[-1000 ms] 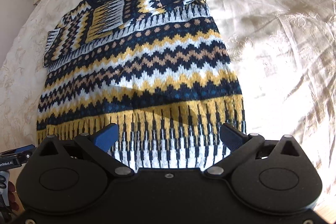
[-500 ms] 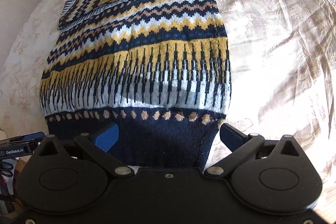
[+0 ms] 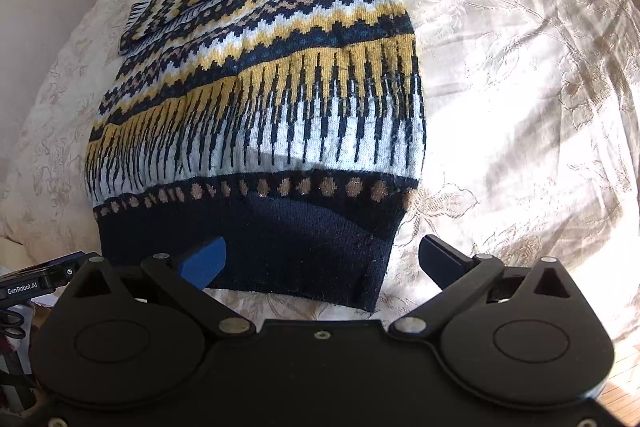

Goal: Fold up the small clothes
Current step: 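Move both tools toward the sweater hem ribbing, then grasp the navy hem ribbing with both tools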

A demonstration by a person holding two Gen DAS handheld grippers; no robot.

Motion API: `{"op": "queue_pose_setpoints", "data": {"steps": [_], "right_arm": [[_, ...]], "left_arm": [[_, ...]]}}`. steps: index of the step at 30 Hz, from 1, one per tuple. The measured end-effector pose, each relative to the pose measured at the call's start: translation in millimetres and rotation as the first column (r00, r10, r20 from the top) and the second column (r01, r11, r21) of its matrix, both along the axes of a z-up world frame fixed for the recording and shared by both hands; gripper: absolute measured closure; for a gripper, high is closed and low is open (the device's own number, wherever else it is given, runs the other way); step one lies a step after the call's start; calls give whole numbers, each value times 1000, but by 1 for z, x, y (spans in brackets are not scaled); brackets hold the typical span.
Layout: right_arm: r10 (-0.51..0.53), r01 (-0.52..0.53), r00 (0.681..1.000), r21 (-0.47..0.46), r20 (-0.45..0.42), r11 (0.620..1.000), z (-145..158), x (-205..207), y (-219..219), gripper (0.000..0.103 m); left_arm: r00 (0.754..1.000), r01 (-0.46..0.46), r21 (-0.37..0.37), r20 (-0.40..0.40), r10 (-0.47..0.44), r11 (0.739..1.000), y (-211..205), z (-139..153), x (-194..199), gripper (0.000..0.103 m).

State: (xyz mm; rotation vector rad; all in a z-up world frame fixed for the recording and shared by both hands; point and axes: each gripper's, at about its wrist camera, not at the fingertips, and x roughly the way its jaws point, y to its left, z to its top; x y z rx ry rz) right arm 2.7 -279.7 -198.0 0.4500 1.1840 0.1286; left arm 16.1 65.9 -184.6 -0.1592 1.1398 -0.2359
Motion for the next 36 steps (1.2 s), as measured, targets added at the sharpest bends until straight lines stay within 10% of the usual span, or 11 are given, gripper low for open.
{"op": "queue_pose_setpoints", "data": {"steps": [36], "right_arm": [[24,-23,998,16,-61,1000,-40,25,-4,0]], "left_arm": [[998,-48,27,-47,49,999,-14,-42,48,5]]}}
